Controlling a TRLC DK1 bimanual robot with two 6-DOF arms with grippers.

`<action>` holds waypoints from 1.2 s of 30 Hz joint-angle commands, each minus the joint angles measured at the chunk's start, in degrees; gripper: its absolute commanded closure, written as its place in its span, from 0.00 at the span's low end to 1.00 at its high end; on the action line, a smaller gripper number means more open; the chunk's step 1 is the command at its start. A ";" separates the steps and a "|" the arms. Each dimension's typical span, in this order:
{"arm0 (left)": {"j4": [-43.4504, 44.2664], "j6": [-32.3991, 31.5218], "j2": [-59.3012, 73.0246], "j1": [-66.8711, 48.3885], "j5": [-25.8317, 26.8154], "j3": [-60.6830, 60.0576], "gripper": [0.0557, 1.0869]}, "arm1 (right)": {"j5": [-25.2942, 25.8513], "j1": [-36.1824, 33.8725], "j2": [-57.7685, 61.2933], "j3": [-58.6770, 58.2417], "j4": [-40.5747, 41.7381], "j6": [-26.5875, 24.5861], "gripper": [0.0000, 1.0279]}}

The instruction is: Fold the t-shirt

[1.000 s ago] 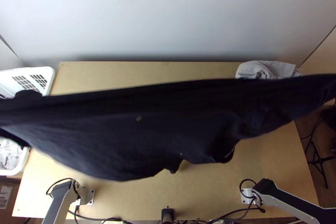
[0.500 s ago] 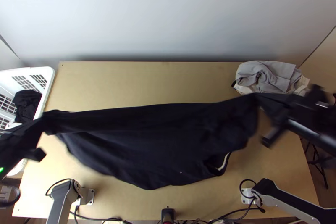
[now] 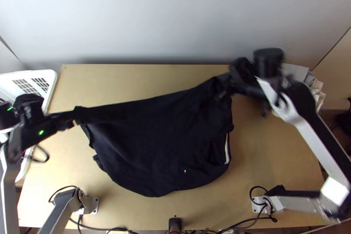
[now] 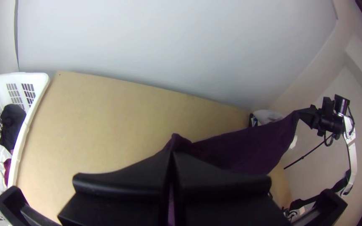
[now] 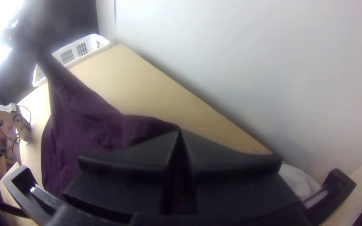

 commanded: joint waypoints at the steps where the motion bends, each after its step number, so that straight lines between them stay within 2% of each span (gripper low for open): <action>1: 16.84 -3.07 13.34 -6.57 -6.07 -6.08 0.96 | -0.91 -4.06 15.91 5.22 7.63 0.14 0.97; 4: 26.25 -4.39 20.99 -9.12 -9.76 -4.94 0.96 | -0.91 -6.00 21.54 10.05 9.39 0.75 0.97; 10: 36.53 -5.10 36.37 -10.88 -15.83 1.30 0.96 | 0.50 -7.40 30.32 16.82 10.00 0.31 0.97; 23: 44.53 -4.66 56.59 -11.67 -20.13 9.30 0.96 | 0.94 -10.22 46.94 26.31 11.23 -0.04 0.97; 35: 47.69 -4.39 64.58 -12.81 -21.71 14.22 0.94 | 0.85 -10.13 53.79 31.32 11.23 0.40 0.97; 36: 47.61 -4.48 65.20 -12.81 -21.80 14.84 0.91 | 0.85 -10.13 54.23 31.85 11.23 0.58 0.97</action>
